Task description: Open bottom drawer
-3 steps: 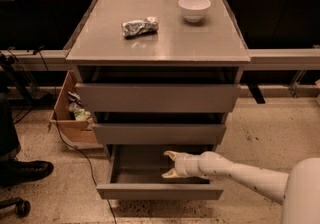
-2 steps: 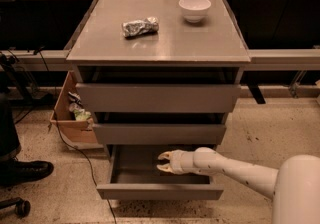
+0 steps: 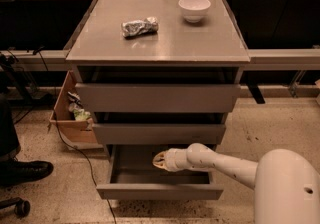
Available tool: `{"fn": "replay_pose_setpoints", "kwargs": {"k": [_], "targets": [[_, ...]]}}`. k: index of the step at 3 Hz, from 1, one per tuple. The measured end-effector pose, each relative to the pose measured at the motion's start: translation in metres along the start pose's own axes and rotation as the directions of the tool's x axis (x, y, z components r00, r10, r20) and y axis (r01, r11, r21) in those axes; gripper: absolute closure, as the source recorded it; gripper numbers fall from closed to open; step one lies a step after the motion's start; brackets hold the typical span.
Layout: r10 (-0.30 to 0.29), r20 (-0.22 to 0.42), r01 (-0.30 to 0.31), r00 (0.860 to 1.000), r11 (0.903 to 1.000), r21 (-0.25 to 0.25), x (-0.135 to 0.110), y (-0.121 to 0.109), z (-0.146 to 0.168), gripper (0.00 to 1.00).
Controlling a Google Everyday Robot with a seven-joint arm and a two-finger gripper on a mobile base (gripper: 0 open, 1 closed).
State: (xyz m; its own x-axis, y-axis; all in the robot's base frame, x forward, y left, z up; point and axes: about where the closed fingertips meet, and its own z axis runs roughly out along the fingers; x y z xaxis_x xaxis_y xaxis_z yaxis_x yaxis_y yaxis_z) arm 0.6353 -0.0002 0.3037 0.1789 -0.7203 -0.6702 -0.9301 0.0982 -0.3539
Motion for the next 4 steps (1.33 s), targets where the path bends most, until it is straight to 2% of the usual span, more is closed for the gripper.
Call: {"fn": "replay_pose_setpoints", "kwargs": {"k": [1,2,3,4], "targets": [[0.049,-0.019,-0.050,0.999,0.9967,-0.064,0.037,0.015,0.029,1.00],[0.087,-0.033,-0.090,0.996,0.9912,-0.097,0.065,0.024,0.044,1.00],[0.089,-0.034,-0.092,0.995,0.9913,-0.094,0.067,0.022,0.045,1.00],[0.109,-0.043,-0.113,0.993,0.9862,-0.121,0.077,0.039,0.055,1.00]]}}
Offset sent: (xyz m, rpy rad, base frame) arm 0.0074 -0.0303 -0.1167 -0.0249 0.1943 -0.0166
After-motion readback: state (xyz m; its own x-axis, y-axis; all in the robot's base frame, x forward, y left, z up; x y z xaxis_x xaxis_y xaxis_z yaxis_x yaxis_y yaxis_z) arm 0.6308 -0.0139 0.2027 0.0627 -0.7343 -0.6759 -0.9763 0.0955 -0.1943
